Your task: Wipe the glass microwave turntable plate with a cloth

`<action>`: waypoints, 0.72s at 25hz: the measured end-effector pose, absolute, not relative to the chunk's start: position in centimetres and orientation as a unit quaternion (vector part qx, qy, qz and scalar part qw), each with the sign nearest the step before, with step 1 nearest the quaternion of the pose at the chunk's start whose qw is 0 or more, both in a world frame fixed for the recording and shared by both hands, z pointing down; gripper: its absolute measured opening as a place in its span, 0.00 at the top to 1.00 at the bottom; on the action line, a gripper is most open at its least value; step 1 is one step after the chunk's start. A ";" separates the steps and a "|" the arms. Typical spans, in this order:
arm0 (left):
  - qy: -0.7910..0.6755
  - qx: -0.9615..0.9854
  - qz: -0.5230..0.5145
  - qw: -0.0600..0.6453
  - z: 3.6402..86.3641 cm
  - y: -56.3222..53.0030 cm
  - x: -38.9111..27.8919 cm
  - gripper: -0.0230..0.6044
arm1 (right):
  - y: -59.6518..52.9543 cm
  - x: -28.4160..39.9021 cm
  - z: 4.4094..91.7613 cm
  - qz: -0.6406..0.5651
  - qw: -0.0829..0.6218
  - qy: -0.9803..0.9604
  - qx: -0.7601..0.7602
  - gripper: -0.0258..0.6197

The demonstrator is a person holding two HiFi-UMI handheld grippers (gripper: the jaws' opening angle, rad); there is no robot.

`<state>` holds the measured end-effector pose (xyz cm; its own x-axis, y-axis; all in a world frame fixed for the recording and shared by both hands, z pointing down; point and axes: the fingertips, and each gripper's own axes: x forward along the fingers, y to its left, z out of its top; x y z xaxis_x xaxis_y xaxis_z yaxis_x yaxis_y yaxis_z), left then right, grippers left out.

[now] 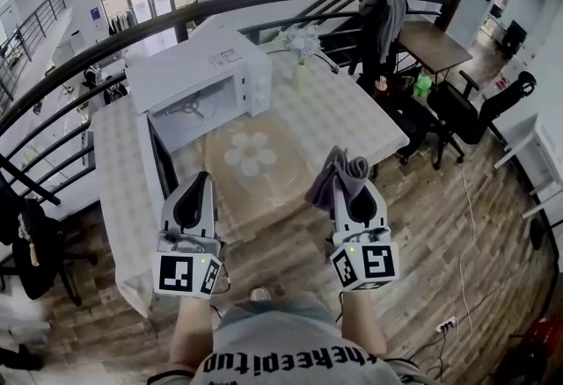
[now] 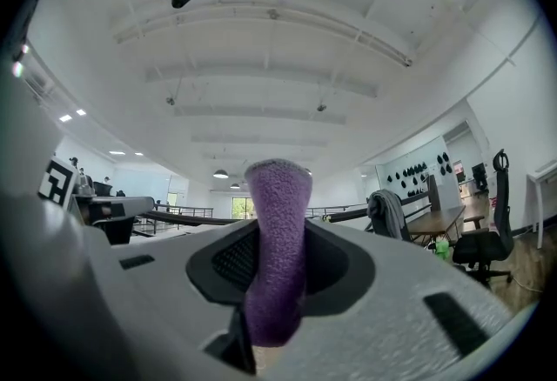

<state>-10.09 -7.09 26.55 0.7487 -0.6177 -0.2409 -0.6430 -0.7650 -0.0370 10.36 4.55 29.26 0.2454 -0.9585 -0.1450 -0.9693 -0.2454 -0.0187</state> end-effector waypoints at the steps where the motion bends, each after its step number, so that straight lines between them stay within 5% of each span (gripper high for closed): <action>1: 0.336 -0.934 0.107 0.058 26.7 -7.5 -9.9 0.95 | 4.2 10.4 29.4 0.052 0.051 0.611 -0.788 0.79; 18: 0.382 -0.919 0.087 0.043 28.9 -15.2 -6.0 0.95 | -5.3 15.1 31.0 0.026 0.040 0.649 -0.759 0.79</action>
